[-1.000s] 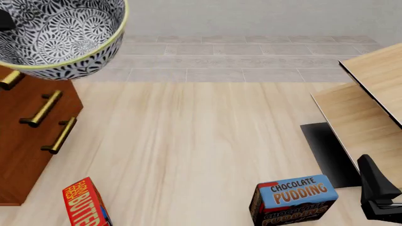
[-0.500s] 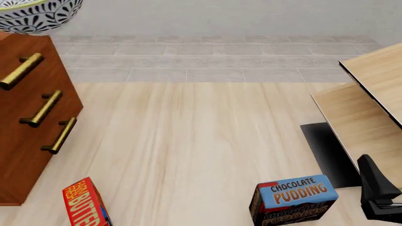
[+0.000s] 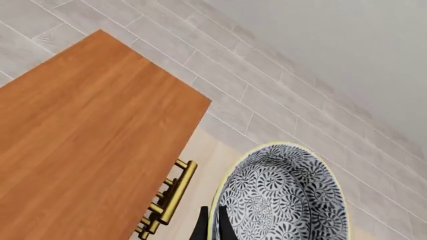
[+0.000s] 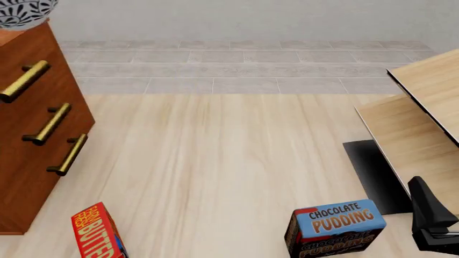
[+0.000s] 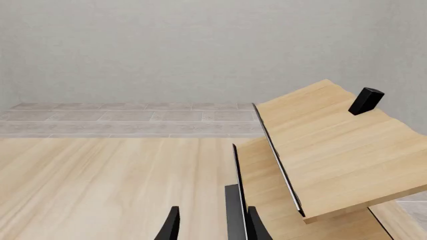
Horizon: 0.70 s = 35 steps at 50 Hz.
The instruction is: Close the top drawer of the cabinet and put the bowl on top of it.
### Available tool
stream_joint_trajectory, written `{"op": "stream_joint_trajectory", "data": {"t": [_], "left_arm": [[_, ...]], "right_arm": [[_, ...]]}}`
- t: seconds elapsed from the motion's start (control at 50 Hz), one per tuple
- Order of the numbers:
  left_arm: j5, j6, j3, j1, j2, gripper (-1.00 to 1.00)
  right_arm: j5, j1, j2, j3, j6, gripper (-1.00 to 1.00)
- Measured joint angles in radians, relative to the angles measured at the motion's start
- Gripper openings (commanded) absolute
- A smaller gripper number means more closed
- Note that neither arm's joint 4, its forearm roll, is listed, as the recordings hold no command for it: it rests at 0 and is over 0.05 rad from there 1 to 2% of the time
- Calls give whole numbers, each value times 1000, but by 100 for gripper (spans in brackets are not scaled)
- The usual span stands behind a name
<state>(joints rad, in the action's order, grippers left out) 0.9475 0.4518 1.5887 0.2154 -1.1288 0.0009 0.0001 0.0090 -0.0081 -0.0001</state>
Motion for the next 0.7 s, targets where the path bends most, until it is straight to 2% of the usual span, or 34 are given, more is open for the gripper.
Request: {"op": "stream_joint_trajectory", "data": {"t": [0.7], "left_arm": [[-111,77,-36,153,-92,-100]], "right_arm": [[0,0,0,0,0,100]]}}
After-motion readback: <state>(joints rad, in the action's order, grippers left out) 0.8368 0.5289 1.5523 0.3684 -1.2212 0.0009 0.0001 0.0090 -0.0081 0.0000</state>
